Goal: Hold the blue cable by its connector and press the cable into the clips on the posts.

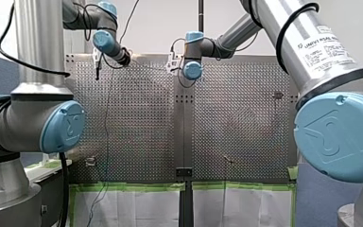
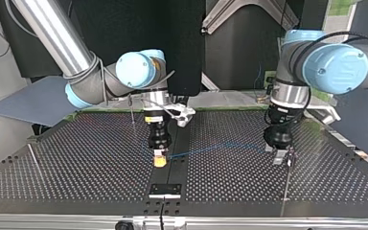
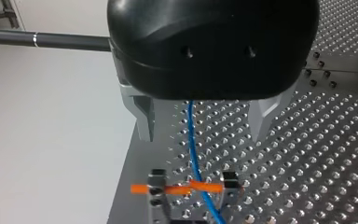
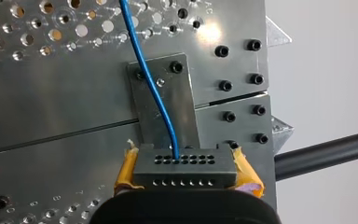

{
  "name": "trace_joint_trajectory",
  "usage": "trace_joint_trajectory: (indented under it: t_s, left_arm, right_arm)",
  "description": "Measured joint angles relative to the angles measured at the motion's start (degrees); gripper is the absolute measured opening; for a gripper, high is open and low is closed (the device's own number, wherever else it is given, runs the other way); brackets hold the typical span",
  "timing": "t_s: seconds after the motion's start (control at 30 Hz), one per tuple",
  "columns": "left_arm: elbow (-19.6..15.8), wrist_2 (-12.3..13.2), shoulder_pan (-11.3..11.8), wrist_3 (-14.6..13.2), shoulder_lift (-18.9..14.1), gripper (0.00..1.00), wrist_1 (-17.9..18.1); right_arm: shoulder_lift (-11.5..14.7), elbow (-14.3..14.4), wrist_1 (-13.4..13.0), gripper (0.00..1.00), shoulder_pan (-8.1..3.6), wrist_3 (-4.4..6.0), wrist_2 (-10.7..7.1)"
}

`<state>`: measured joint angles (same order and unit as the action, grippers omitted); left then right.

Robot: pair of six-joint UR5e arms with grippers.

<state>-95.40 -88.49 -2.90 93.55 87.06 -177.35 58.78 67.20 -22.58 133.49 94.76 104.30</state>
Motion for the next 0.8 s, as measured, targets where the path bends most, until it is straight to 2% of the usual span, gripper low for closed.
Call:
trace_joint_trajectory:
  t_s: [0.33, 0.8]
  left_arm:
    - [3.2, -5.1, -2.1, -0.6, 4.2, 1.00, 2.2]
    - [3.7, -6.0, -3.6, -0.8, 5.2, 1.00, 3.7]
  right_arm:
    - [-0.4, 0.0, 0.0, 0.00, 0.06, 0.00, -0.14]
    - [-1.1, 0.0, 0.0, 0.00, 0.15, 0.00, -0.08]
